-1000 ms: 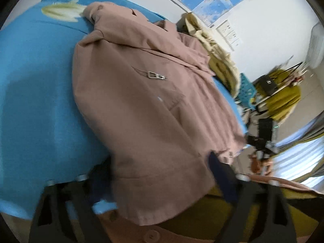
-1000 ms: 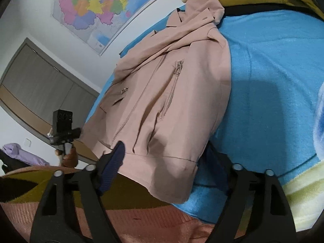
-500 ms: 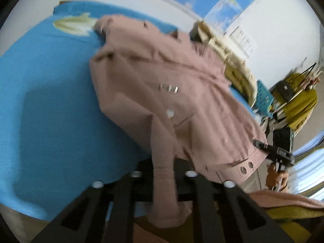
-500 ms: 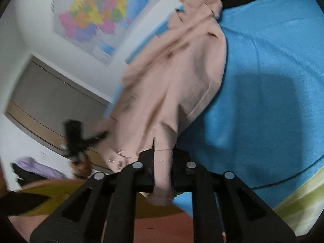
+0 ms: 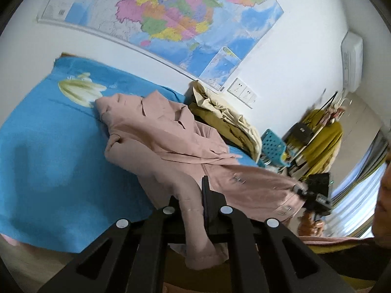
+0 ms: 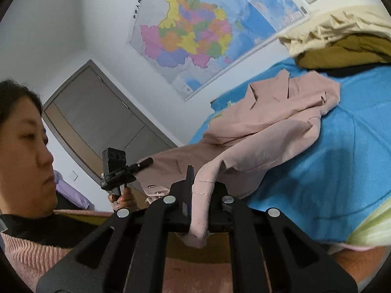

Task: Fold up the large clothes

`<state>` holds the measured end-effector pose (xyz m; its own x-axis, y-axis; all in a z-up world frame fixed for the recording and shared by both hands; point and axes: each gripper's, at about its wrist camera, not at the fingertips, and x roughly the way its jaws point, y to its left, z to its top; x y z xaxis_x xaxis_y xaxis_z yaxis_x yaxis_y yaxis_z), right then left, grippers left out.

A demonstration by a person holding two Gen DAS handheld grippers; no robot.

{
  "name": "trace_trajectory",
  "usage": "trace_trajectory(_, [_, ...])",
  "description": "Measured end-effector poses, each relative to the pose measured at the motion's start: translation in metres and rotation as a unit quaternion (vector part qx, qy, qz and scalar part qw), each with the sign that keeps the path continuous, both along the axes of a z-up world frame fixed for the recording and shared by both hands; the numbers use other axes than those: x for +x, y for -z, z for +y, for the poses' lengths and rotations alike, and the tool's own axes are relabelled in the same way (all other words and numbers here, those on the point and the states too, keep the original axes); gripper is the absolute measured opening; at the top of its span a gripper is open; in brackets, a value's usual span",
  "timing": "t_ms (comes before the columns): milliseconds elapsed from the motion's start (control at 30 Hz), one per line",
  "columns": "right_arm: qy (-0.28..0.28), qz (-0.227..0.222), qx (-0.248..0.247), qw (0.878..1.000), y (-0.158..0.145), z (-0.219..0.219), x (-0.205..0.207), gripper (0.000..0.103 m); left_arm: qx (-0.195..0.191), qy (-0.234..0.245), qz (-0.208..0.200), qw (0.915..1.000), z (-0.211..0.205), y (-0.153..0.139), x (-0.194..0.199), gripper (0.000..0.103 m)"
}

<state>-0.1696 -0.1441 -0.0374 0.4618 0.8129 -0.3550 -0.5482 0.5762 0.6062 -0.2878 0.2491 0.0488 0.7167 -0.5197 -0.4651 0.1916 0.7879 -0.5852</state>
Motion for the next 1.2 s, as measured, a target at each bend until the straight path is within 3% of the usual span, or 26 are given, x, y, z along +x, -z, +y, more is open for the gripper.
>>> trace_trajectory(133, [0.011, 0.013, 0.010, 1.000, 0.002, -0.003, 0.012, 0.008, -0.020, 0.002, 0.016, 0.9997, 0.004, 0.006, 0.016, 0.005])
trace_trajectory(333, [0.021, -0.009, 0.034, 0.999, -0.021, -0.006, 0.038, 0.008, -0.034, -0.004, 0.007, 0.9994, 0.014, -0.018, 0.049, 0.005])
trace_trajectory(600, [0.054, 0.000, 0.065, 0.996, -0.052, -0.014, 0.119, 0.008, -0.016, 0.000, 0.020, 0.9997, 0.026, -0.055, 0.122, 0.006])
trace_trajectory(800, [0.086, 0.034, 0.074, 0.993, -0.060, -0.019, 0.201, 0.009, 0.014, -0.027, 0.053, 0.9981, 0.034, -0.071, 0.206, 0.006])
trace_trajectory(967, [0.140, 0.097, 0.065, 0.983, -0.037, -0.026, 0.273, 0.009, 0.031, -0.047, 0.117, 0.9915, 0.037, -0.047, 0.285, 0.006])
trace_trajectory(1200, [0.184, 0.159, 0.031, 0.969, 0.006, -0.029, 0.340, 0.011, 0.063, -0.073, 0.219, 0.9710, 0.046, 0.022, 0.366, 0.009])
